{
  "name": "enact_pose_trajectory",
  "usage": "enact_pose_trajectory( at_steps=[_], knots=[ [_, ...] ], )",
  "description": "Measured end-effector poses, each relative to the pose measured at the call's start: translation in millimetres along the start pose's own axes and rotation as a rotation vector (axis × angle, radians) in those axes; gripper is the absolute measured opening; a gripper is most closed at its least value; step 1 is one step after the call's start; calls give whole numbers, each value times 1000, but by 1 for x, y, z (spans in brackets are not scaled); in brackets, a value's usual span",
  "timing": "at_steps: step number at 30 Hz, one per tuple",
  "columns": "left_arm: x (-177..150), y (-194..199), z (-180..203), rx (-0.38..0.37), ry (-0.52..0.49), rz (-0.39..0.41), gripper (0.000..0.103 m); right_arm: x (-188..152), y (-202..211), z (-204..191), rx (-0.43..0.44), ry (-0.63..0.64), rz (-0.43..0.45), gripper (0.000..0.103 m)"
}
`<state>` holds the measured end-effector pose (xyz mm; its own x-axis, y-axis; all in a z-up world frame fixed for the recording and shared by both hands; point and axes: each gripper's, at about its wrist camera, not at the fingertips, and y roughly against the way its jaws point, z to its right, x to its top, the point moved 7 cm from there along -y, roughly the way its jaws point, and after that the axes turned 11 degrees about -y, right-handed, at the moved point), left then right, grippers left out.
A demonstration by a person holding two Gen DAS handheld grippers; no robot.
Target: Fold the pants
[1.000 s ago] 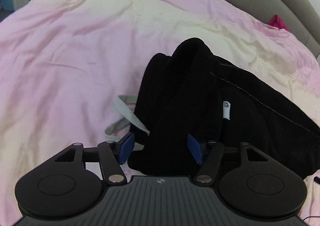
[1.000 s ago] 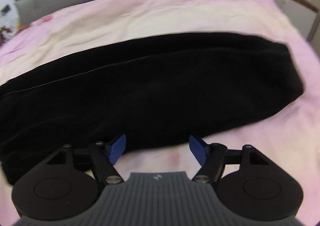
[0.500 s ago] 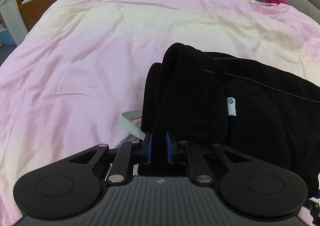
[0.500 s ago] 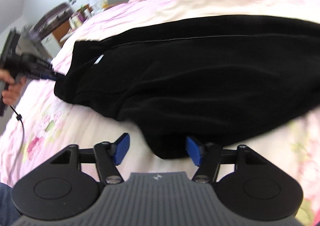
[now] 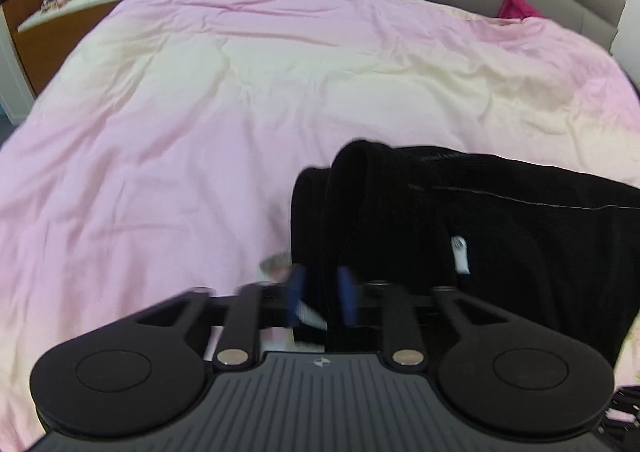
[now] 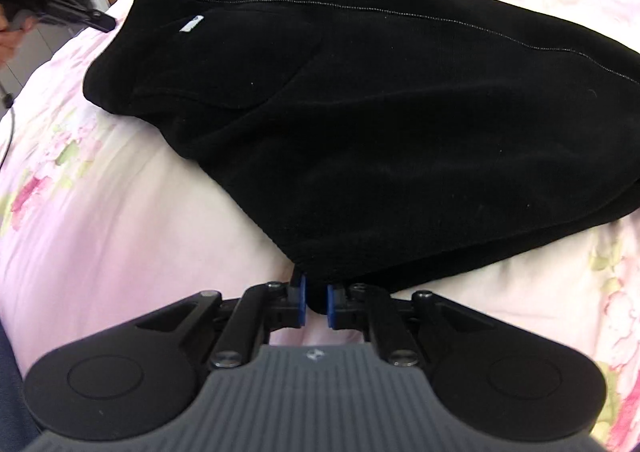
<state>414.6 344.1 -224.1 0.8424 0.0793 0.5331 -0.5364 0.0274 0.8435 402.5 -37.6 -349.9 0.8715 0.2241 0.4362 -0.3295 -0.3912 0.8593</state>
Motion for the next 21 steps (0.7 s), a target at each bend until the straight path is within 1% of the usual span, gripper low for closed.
enact_pose_trajectory(
  at_steps=[1, 2, 5, 7, 8, 10, 11, 12, 13, 14, 15, 16, 17, 20, 21],
  knots=[
    [-9, 3, -3, -21, 27, 10, 72, 0, 0, -2, 3, -14, 1, 5],
    [-18, 4, -5, -38, 63, 16, 82, -2, 3, -1, 6, -18, 1, 5],
    [-48, -6, -15, -143, 266, 24, 85, -5, 7, -2, 8, -14, 3, 5],
    [-66, -21, -19, -193, 413, 25, 85, -6, 9, -4, 6, -13, 4, 5],
    [-74, -30, -22, -217, 490, 27, 90, -6, 14, 0, 5, -14, 4, 5],
    [-78, -40, -27, -279, 604, 83, 92, -6, 14, -1, 3, -18, 4, 5],
    [-77, -45, -28, -303, 651, 99, 90, -5, 15, -1, 2, -20, 3, 5],
    [-75, -49, -27, -324, 685, 103, 84, -5, 16, -1, 0, -22, 2, 5],
    [-72, -50, -27, -321, 707, 100, 78, -1, 17, 4, 0, -30, 1, 5],
    [-68, -49, -27, -287, 707, 94, 67, 7, 17, 9, 0, -40, 2, 5],
    [-59, -44, -25, -243, 675, 96, 58, 9, 20, 8, 1, -46, 8, 5],
    [-47, -35, -25, -206, 633, 110, 38, 9, 26, 12, 8, -42, 17, 5],
    [-36, -25, -26, -193, 594, 115, 33, 14, 33, 11, 15, -32, 27, 5],
    [3, 1, -21, -153, 434, 118, 28, 30, 62, 3, 44, 7, 52, 5],
    [15, 5, -18, -126, 375, 108, 27, 33, 69, 1, 50, 29, 54, 5]
  ],
)
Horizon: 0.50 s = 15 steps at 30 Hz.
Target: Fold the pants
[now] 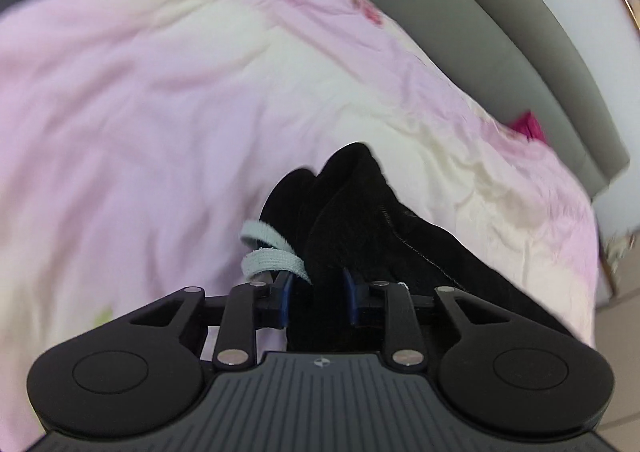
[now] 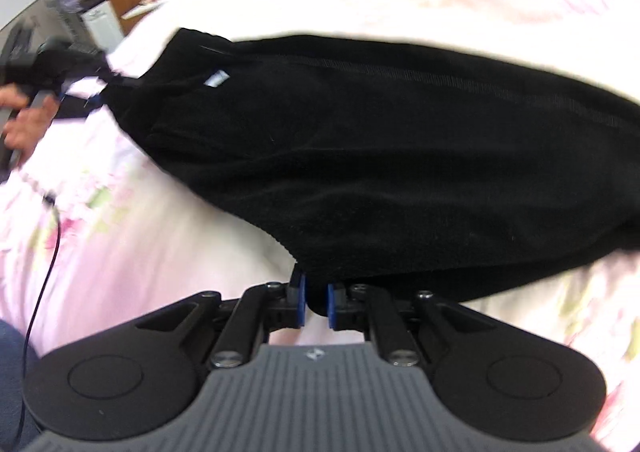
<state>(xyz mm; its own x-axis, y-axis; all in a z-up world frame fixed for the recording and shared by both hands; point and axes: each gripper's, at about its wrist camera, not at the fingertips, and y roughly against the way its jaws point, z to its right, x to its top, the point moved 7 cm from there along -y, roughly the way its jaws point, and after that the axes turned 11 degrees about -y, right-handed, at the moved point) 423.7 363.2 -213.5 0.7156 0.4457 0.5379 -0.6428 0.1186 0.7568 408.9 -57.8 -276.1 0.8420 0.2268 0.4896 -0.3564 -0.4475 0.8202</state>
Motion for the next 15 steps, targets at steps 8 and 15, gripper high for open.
enact_pose_trajectory(
  at_steps=[8, 15],
  knots=[
    [-32, -53, -24, 187, -154, -137, 22, -47, -42, 1, -50, 36, -108, 5],
    [-20, -42, -30, 270, -194, -126, 27, -58, -31, 10, -68, -17, -100, 8]
  ],
)
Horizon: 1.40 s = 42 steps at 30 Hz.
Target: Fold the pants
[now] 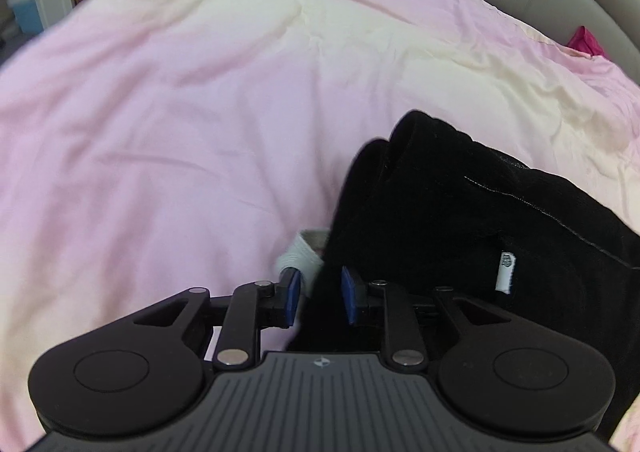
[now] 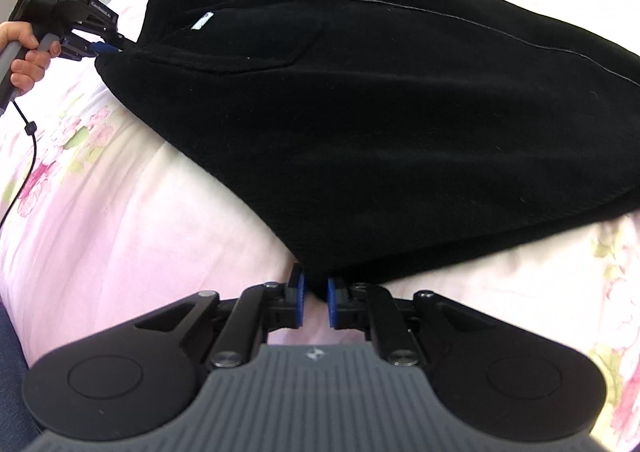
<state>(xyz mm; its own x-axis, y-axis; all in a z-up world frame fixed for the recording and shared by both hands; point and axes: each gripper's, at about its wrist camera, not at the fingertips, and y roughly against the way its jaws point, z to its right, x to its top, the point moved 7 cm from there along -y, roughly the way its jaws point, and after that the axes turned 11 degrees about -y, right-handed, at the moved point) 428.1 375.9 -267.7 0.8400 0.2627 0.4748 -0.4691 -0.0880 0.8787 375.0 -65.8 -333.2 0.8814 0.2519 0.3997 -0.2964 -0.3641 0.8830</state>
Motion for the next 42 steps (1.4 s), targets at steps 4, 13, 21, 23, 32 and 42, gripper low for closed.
enact_pose_trajectory(
  at_steps=[4, 13, 21, 23, 32, 42],
  knots=[
    [12, 34, -1, 57, -74, 55, 29, -7, 25, 16, -29, -11, 10, 21],
    [25, 65, 64, 12, -201, 113, 33, 7, 109, 151, -145, -275, 203, 25],
    [21, 30, 97, -25, -132, 71, 34, 24, 178, 346, -218, -622, 402, 40],
    [19, 22, 99, -23, -103, 55, 34, 27, 186, 398, -210, -738, 455, 41],
    [-15, 36, 88, -35, 144, 122, 54, 48, 159, 562, -44, -1150, 607, 66],
    [-60, 41, 45, -195, 564, 278, 68, 60, 99, 605, 100, -1217, 681, 51]
  ],
)
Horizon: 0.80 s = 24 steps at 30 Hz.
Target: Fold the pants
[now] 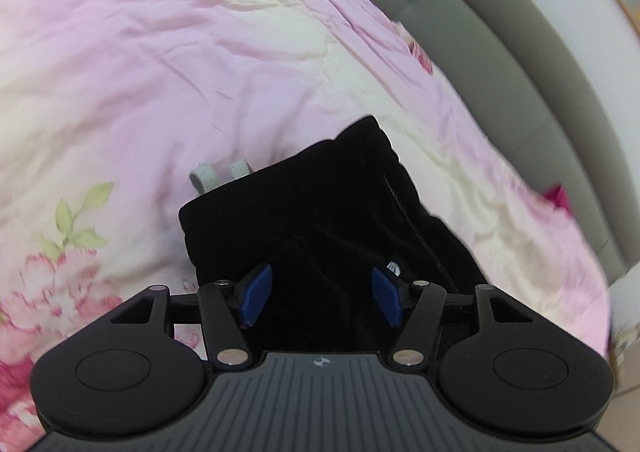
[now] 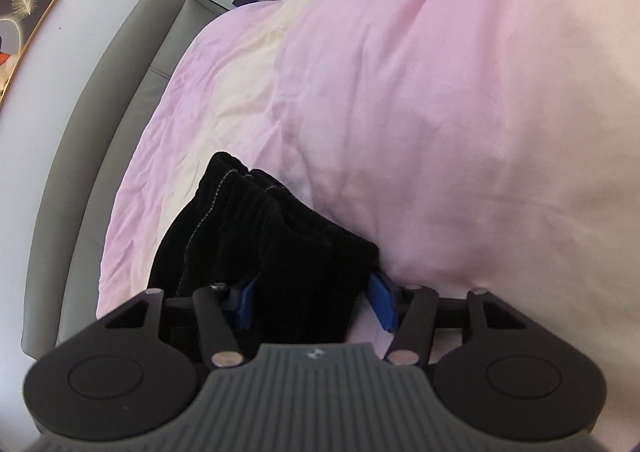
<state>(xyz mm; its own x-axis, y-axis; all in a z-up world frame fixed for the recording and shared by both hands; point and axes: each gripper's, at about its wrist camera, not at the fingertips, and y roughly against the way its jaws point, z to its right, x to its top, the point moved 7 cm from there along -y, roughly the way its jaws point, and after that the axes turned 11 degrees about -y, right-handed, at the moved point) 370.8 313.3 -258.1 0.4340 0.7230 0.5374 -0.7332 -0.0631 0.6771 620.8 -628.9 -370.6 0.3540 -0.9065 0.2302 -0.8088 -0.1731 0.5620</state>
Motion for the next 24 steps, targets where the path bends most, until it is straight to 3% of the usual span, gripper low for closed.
enact_pose_trajectory(
  at_steps=[2, 5, 10, 12, 13, 16, 21, 24],
  knots=[
    [-5, 10, -10, -13, 94, 30, 73, 0, -2, -2, 2, 2, 11, 51],
    [-14, 25, -27, 48, 129, 53, 80, -1, -5, -6, -16, 16, 11, 51],
    [-7, -6, -47, 35, 182, 22, 81, -1, -8, -9, -64, 23, 14, 47],
    [-3, -21, -51, 53, 197, 19, 68, -5, -13, -14, -145, 100, 15, 41],
    [1, -26, -48, 45, 184, 10, 56, -6, -13, -22, -186, 139, 17, 39],
    [11, -21, -32, 121, 113, 15, 45, -5, -7, -48, -254, 214, 34, 31],
    [37, 8, 9, 190, -10, 51, 34, 0, 20, -115, -279, 342, 82, 28],
    [56, 25, 25, 192, -34, 37, 29, -2, 47, -156, -270, 382, 106, 27]
  ],
)
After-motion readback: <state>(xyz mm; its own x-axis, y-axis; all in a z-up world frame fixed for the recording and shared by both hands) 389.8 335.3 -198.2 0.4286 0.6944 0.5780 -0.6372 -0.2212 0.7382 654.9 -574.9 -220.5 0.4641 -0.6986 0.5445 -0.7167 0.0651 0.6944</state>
